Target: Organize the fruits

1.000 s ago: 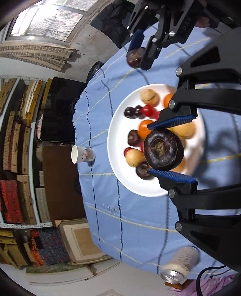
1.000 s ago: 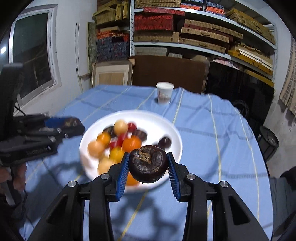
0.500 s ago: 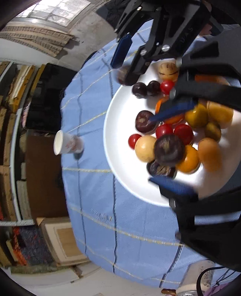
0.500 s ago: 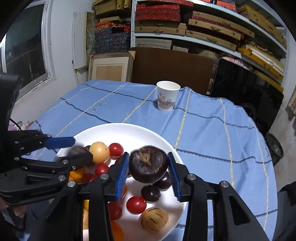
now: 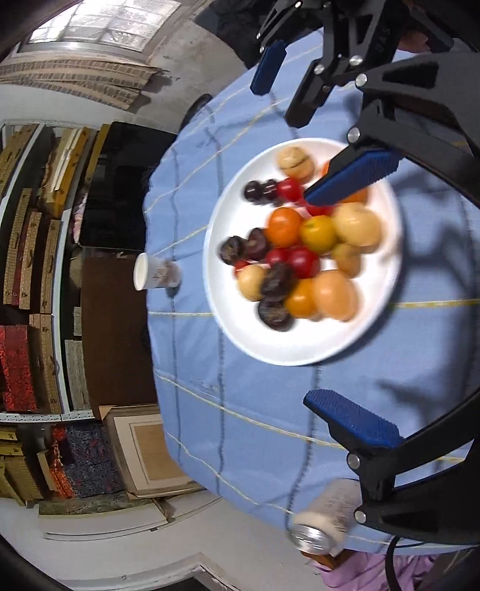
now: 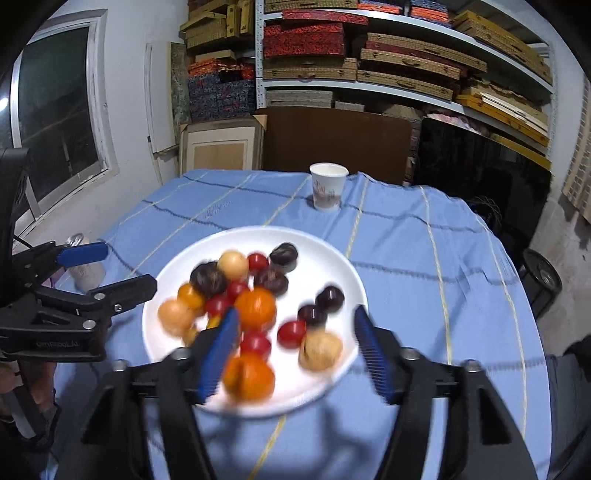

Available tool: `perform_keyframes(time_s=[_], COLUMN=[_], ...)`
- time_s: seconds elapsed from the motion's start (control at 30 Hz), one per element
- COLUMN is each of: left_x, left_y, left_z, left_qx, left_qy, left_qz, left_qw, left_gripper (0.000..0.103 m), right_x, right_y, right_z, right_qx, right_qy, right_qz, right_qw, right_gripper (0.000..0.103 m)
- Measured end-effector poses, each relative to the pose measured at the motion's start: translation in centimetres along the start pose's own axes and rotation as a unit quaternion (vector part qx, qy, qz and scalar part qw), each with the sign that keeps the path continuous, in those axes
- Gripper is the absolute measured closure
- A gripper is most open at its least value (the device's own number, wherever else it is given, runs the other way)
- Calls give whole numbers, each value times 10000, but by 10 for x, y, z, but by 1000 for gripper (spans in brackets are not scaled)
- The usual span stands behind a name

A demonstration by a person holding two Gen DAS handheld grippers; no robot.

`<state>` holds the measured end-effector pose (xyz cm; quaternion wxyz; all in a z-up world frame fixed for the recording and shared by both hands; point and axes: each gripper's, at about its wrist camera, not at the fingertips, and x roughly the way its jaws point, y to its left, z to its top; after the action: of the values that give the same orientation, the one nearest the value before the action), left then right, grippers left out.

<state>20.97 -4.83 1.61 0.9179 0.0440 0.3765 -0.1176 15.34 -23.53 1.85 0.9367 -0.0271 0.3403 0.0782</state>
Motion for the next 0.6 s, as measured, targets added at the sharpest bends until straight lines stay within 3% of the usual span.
perform_keyframes(time_s=[0.1, 0.17, 0.33, 0.6], left_x=[-17, -30, -64, -131], left_y=[-3, -4, -5, -2], left_z=[-21, -35, -66, -102], left_qx=[19, -9, -111, -250], left_qy=[51, 26, 50, -285], left_qz=[103, 136, 176, 357], left_qw=[9999, 9999, 9998, 9986], left_gripper=[5, 5, 5, 5], right_x=[-17, -28, -58, -119], right_y=[2, 2, 3, 14], right_z=[-26, -42, -72, -102], right_qx=[117, 247, 477, 579], right_qy=[100, 153, 149, -147], right_qz=[-66, -72, -67, -31], right_qw=[9999, 9996, 9987, 9982], right_gripper=[13, 9, 6, 6])
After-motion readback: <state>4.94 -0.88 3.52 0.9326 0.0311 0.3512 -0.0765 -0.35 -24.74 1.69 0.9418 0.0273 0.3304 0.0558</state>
